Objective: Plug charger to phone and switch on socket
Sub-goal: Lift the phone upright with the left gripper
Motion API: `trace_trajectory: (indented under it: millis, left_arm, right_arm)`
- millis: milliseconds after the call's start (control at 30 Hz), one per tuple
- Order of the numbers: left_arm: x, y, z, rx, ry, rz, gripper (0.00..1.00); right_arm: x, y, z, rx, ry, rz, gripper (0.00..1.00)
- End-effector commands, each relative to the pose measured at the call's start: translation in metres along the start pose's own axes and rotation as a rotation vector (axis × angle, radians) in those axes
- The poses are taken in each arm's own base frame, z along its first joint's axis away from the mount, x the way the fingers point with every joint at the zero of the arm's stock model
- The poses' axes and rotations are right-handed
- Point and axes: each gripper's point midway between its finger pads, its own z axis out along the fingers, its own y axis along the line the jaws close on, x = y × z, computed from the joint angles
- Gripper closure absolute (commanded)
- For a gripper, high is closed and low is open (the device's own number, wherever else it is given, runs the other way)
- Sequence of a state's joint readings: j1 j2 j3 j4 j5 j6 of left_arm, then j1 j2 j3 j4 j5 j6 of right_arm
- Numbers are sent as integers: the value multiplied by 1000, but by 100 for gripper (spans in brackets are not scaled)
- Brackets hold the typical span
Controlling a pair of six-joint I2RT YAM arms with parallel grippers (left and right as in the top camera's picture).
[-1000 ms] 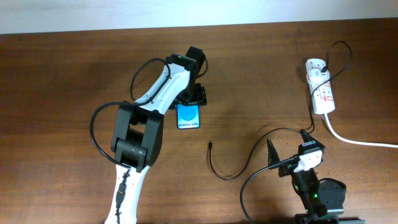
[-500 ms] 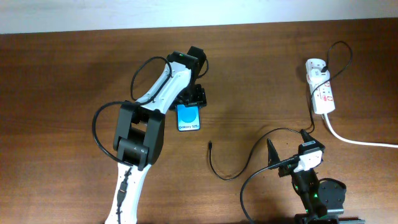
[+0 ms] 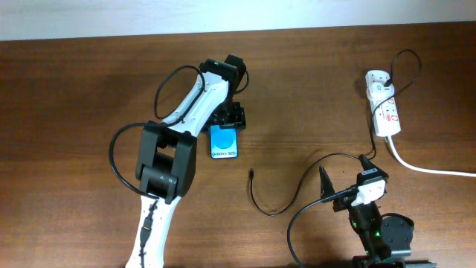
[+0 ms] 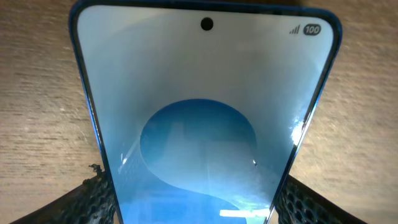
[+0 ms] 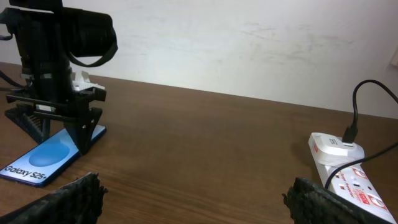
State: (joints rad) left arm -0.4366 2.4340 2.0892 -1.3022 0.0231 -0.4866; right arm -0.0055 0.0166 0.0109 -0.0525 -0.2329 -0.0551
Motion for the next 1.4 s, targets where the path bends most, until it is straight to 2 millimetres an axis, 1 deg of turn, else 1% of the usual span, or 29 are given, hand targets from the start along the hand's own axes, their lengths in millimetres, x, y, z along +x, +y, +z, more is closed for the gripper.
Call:
trace_trajectory:
  millis: [0,67,133,200,300,367,467,500,600,700,733,800,1000,1100,1300,1367]
  left_arm:
    - [3,-21,-12,122,30,76,20]
    - [9,-31,-15,196,69,77,21]
    - [14,-41,-20,307,113,100,21]
    - [13,-42,-24,365,133,79,20]
    - [13,-48,-37,518,177,70,21]
    - [13,-55,-50,645,210,67,21]
    - [14,-68,-78,863,267,48,20]
    - [14,-72,-92,960,291,43,21]
    - [12,-76,-124,1161,339,21,21]
    - [7,-71,-135,1235,345,3,21]
    - [4,-68,-145,1289,352,-5,21]
    - [-1,-63,-156,1358,355,-16,21]
    - [-19,-34,-185,1537,348,-69,21]
    - [-23,-26,-186,1541,338,-86,21]
    - [-15,-25,-186,1522,422,-174,20]
    - [-15,-24,-186,1521,424,-177,20]
  right_arm:
    - [3,2,0,-6,6,8,2]
    - [3,2,0,-6,6,8,2]
    - [3,2,0,-6,6,8,2]
    - [3,2,0,-6,6,8,2]
    - [3,2,0,-6,6,8,2]
    - [3,2,0,-6,6,8,2]
    - [3,2,0,-6,6,8,2]
    - [3,2,0,-6,6,8,1]
    - [3,2,0,-6,6,8,2]
    - [3,2,0,-6,6,8,2]
    - [3,2,0,-6,6,8,2]
    - [3,2,0,-6,6,8,2]
    - [3,2,0,-6,6,8,2]
    - [3,2,0,-6,6,8,1]
    - [3,2,0,-6,6,8,2]
    - [3,2,0,-6,6,8,2]
